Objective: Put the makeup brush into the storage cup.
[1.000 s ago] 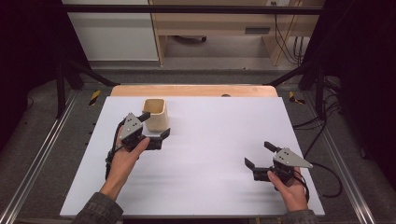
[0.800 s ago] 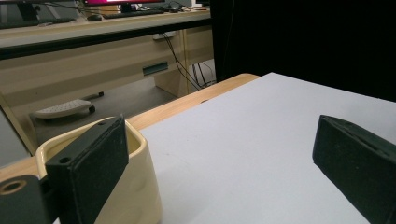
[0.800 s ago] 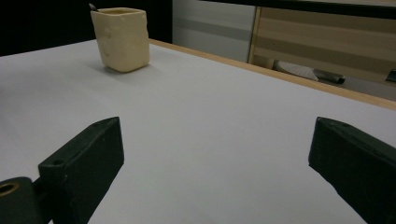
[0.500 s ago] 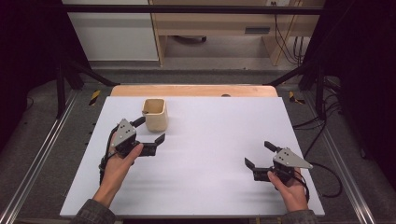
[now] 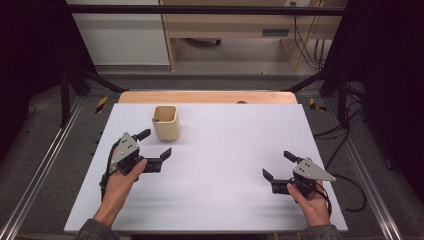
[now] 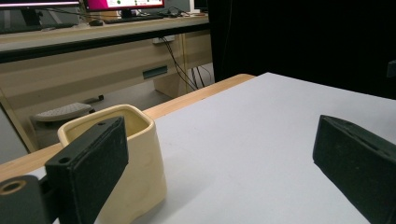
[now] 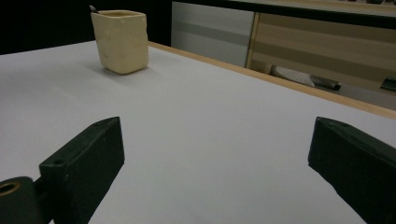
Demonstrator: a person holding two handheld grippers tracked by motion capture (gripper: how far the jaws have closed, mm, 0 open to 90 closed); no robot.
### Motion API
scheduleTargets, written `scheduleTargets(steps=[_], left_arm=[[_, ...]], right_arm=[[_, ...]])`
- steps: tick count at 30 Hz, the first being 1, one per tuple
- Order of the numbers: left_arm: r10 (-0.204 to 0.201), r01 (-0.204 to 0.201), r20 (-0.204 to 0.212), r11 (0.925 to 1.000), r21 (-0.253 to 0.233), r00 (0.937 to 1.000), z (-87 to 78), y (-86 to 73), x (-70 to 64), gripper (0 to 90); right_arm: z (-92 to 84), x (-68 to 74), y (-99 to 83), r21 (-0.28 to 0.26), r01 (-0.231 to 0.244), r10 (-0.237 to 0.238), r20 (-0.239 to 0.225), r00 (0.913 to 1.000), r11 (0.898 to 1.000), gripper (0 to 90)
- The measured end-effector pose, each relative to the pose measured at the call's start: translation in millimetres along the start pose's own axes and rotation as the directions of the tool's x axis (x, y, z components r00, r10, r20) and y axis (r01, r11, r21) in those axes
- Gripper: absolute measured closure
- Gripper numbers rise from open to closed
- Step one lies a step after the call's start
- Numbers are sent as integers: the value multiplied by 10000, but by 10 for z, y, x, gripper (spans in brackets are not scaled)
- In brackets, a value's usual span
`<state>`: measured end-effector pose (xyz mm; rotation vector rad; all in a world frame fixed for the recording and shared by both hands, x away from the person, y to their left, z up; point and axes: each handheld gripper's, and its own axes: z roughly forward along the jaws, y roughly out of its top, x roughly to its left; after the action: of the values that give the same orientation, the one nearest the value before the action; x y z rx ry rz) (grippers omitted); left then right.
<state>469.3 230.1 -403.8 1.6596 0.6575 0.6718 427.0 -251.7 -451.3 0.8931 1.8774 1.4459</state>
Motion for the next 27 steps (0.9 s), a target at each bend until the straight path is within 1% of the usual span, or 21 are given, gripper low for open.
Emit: scheduleTargets(steps=[3, 5, 11, 15, 20, 26, 27], left_arm=[[81, -81, 6, 10000, 10, 10000, -37, -12, -2, 32], [9, -9, -16, 10000, -62, 10000, -64, -21, -2, 32], [22, -24, -125, 9999, -123, 9999, -160, -37, 19, 32], [71, -72, -63, 9999, -140, 10000, -229, -45, 31, 32], [-18, 16, -105, 9998, -183, 9999, -310, -85, 48, 30], [-91, 84, -210, 9994, -342, 9997, -403, -117, 87, 30], [-44, 38, -214, 9996, -279, 9998, -420, -125, 95, 30]], right_arm=[[-3, 1, 1, -13, -14, 14, -5, 10000, 10000, 41], [-4, 1, 2, -37, -1, 1, -26, 10000, 10000, 41], [-10, 0, 6, -75, -10, 9, -38, 10000, 10000, 41], [-14, -1, 7, -111, -14, 13, -14, 10000, 9999, 41], [-28, -3, 16, -268, -12, 12, -6, 10000, 9996, 41], [-35, -7, 17, -270, -56, 56, -6, 10000, 9996, 41], [-34, -9, 18, -282, -54, 54, -12, 10000, 9996, 41]])
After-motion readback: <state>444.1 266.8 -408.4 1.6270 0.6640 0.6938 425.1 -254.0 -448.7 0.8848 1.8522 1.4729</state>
